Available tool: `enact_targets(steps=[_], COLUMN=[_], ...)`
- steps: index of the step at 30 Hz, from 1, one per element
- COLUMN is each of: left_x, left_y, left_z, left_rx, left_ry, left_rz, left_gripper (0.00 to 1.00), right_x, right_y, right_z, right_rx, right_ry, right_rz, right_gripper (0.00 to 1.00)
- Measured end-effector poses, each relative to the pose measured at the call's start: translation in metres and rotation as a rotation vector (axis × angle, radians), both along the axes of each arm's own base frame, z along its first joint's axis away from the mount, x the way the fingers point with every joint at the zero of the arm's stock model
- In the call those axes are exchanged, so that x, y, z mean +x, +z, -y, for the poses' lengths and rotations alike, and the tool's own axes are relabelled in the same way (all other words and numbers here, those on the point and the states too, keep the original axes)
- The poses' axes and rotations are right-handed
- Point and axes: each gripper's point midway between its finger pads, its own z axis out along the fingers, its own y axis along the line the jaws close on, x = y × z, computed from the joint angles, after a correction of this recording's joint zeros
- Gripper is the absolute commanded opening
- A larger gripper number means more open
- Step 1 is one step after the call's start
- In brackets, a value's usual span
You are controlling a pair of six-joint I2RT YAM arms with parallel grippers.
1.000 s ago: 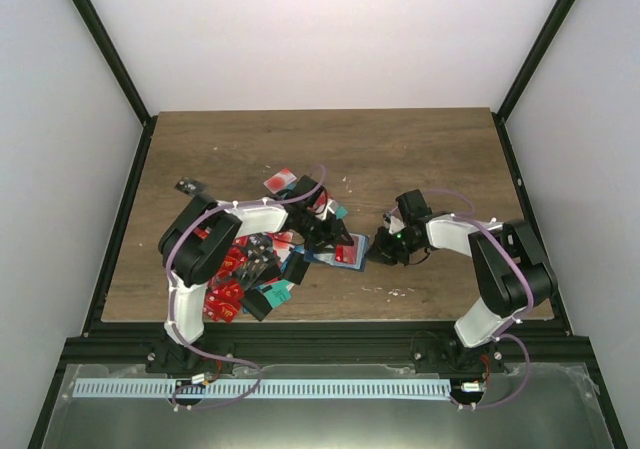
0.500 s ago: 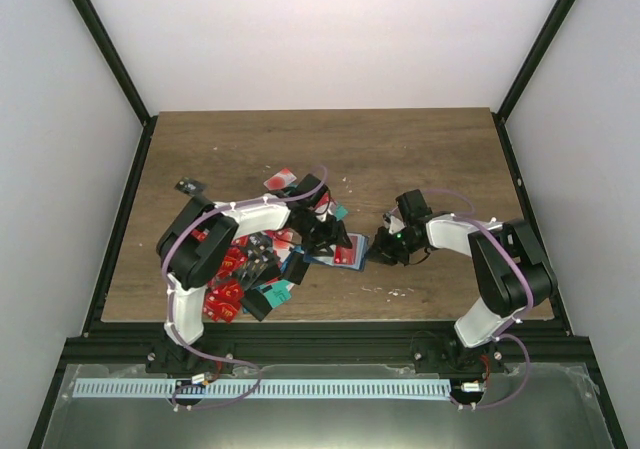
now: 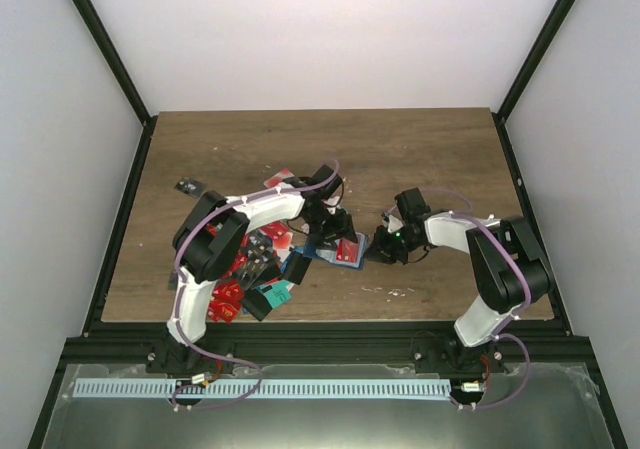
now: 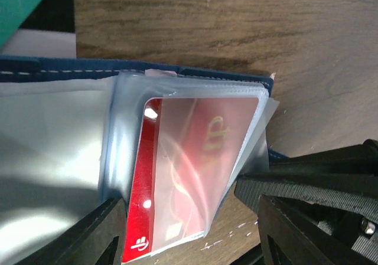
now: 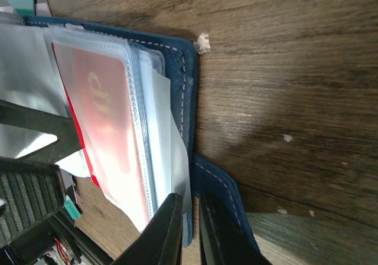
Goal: Put the credit cards into the card holder
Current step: Insert the credit card into the card holder.
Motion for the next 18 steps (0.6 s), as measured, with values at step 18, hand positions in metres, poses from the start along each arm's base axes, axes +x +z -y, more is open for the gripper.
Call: enact_targets(steps=[18], left_x=[0.0004], left_y=[0.0043], left_z=[0.0027], left_rx=[0.088], left_ry=[-0.088], left_rz=[0.078], left_gripper=[0.68], right_x=[0.001], right_y=[0.0019], right_z=[0.0001], right_rx=[-0.011], right_ry=[0.022], right_rz=[0.01], right_gripper=[0.12])
